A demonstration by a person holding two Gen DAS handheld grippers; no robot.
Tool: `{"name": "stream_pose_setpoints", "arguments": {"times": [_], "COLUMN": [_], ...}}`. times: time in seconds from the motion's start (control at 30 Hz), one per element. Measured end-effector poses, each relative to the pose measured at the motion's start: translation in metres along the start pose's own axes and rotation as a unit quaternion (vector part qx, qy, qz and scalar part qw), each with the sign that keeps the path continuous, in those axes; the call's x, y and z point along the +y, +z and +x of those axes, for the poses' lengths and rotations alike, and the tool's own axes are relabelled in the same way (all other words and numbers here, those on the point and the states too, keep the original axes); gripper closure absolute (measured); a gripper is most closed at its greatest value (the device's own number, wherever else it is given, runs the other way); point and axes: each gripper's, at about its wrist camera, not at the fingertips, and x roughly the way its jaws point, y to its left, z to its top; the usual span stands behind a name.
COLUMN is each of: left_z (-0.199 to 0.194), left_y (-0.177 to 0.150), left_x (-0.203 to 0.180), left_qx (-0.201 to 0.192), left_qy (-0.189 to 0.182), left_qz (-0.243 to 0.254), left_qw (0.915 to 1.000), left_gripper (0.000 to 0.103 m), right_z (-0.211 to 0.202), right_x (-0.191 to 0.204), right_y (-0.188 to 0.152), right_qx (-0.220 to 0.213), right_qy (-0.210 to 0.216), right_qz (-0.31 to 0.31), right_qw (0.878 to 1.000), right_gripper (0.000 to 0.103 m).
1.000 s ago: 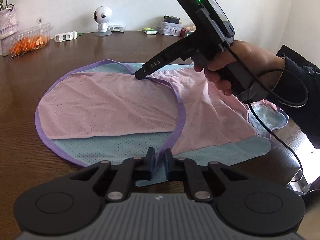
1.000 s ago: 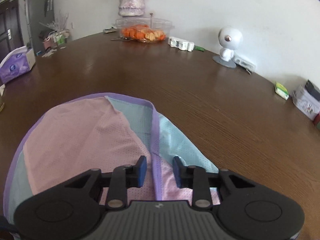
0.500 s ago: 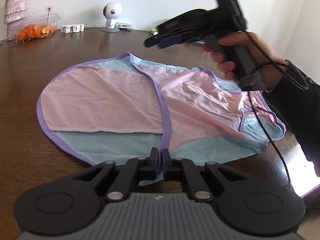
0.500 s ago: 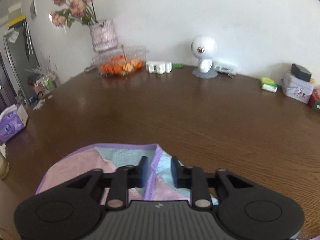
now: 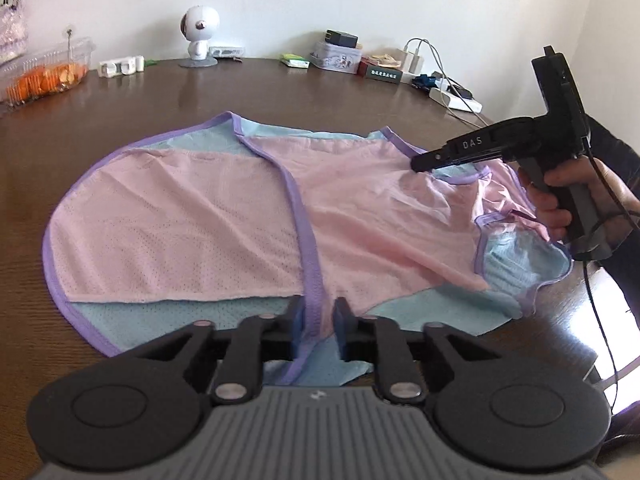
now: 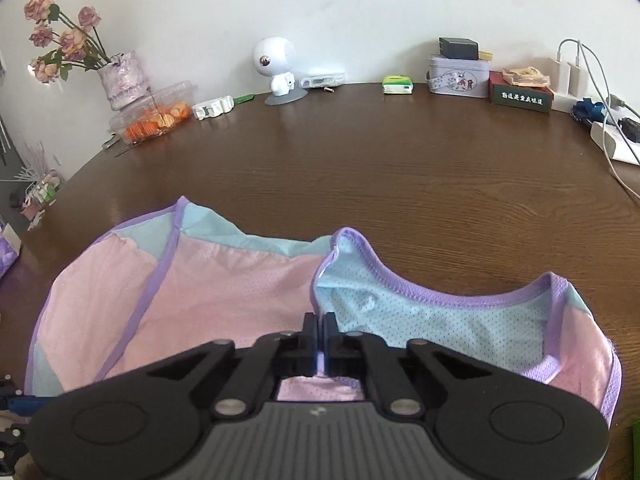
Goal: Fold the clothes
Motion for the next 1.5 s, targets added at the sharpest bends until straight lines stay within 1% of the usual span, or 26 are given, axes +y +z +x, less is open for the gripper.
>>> {"name": "stream_pose_setpoints", "arguments": {"times": [0.1, 0.2, 0.23, 0.27, 0.3, 0.37, 0.47, 0.57, 0.6, 0.67, 0.73, 0.83, 0.87, 0.9, 0.93, 0.97, 1.0, 1.03, 1.07, 1.13, 1.17, 1.2, 1.23, 1.27, 1.37, 1.5], "left_z": [-0.005, -0.011, -0.013, -0.015, -0.017, -0.016, -0.008, 0.002, 0.006, 0.012, 0.014, 0.013, 0.012, 0.012, 0.016, 0.021, 0.027, 0.039, 0.051, 0.075, 0.086, 0.093, 0.095, 0.094, 0.090, 0.075], "left_y": [-0.004, -0.003, -0.002, 0.000, 0.002, 0.008, 0.015, 0.019, 0.019, 0.017, 0.014, 0.015, 0.020, 0.028, 0.039, 0.050, 0.059, 0.067, 0.074, 0.088, 0.094, 0.095, 0.095, 0.094, 0.092, 0.086], "left_x": [0.007, 0.009, 0.009, 0.007, 0.006, 0.000, -0.017, -0.035, -0.040, -0.045, -0.043, -0.033, -0.029, -0.025, -0.024, -0.022, -0.021, -0.021, -0.022, -0.022, -0.023, -0.024, -0.025, -0.023, -0.017, -0.012], "left_qx": [-0.003, -0.008, -0.009, -0.012, -0.015, -0.018, -0.013, -0.005, -0.001, 0.008, 0.015, 0.020, 0.017, 0.011, 0.004, -0.002, -0.005, 0.000, 0.006, 0.017, 0.024, 0.030, 0.026, 0.022, 0.009, 0.008], "left_qy": [0.015, 0.031, 0.034, 0.030, 0.027, 0.018, 0.006, -0.009, -0.008, 0.000, 0.014, 0.017, 0.010, 0.006, 0.008, 0.009, 0.012, 0.018, 0.024, 0.037, 0.042, 0.045, 0.048, 0.047, 0.043, 0.037], "left_qz": [-0.013, -0.028, -0.031, -0.031, -0.033, -0.028, -0.005, 0.019, 0.025, 0.029, 0.022, 0.004, -0.006, -0.013, -0.012, -0.010, -0.009, -0.007, -0.006, -0.003, 0.000, 0.007, 0.015, 0.013, 0.008, 0.003], "left_qw": [0.9998, 0.9991, 0.9989, 0.9990, 0.9990, 0.9993, 0.9999, 0.9998, 0.9996, 0.9996, 0.9996, 0.9996, 0.9998, 0.9998, 0.9999, 0.9999, 0.9999, 0.9998, 0.9997, 0.9992, 0.9988, 0.9985, 0.9984, 0.9986, 0.9990, 0.9993], "left_gripper": [0.099, 0.097, 0.095, 0.092, 0.083, 0.071, 0.071, 0.071, 0.071, 0.071, 0.071, 0.071, 0.069, 0.065, 0.062, 0.060, 0.060, 0.060, 0.061, 0.064, 0.075, 0.087, 0.090, 0.101, 0.102, 0.102], "right_z": [-0.012, -0.029, -0.041, -0.052, -0.062, -0.077, -0.079, -0.068, -0.064, -0.059, -0.063, -0.084, -0.091, -0.097, -0.102, -0.105, -0.104, -0.103, -0.100, -0.097, -0.096, -0.096, -0.096, -0.097, -0.096, -0.091], "right_x": [-0.005, -0.009, -0.008, -0.009, -0.009, -0.007, -0.004, -0.001, -0.002, -0.002, -0.002, 0.001, 0.001, 0.001, 0.000, 0.001, 0.001, 0.002, 0.004, 0.009, 0.012, 0.014, 0.016, 0.016, 0.017, 0.019], "right_y": [-0.005, -0.010, -0.012, -0.016, -0.021, -0.035, -0.056, -0.067, -0.069, -0.070, -0.070, -0.073, -0.074, -0.075, -0.075, -0.076, -0.076, -0.076, -0.075, -0.075, -0.076, -0.078, -0.080, -0.081, -0.084, -0.083], "right_qx": [-0.003, -0.013, -0.024, -0.032, -0.039, -0.040, -0.026, -0.019, -0.017, -0.018, -0.017, -0.017, -0.017, -0.014, -0.012, -0.012, -0.017, -0.021, -0.023, -0.027, -0.029, -0.027, -0.027, -0.028, -0.027, -0.023], "right_qy": [-0.002, 0.005, 0.013, 0.023, 0.031, 0.045, 0.065, 0.061, 0.061, 0.053, 0.051, 0.060, 0.068, 0.081, 0.094, 0.100, 0.097, 0.092, 0.085, 0.069, 0.066, 0.066, 0.068, 0.070, 0.074, 0.076], "right_qz": [-0.008, -0.019, -0.028, -0.037, -0.048, -0.076, -0.100, -0.094, -0.086, -0.075, -0.071, -0.089, -0.090, -0.088, -0.087, -0.088, -0.084, -0.075, -0.069, -0.068, -0.069, -0.070, -0.070, -0.070, -0.065, -0.070], "right_qw": [1.000, 1.000, 0.999, 0.999, 0.998, 0.995, 0.993, 0.994, 0.994, 0.996, 0.996, 0.994, 0.993, 0.993, 0.992, 0.991, 0.992, 0.993, 0.994, 0.995, 0.995, 0.995, 0.995, 0.995, 0.995, 0.994], "right_gripper": [0.101, 0.087, 0.073, 0.063, 0.063, 0.063, 0.064, 0.067, 0.074, 0.103, 0.103, 0.103, 0.103, 0.103, 0.103, 0.102, 0.101, 0.094, 0.091, 0.089, 0.088, 0.085, 0.078, 0.074, 0.074, 0.074]}}
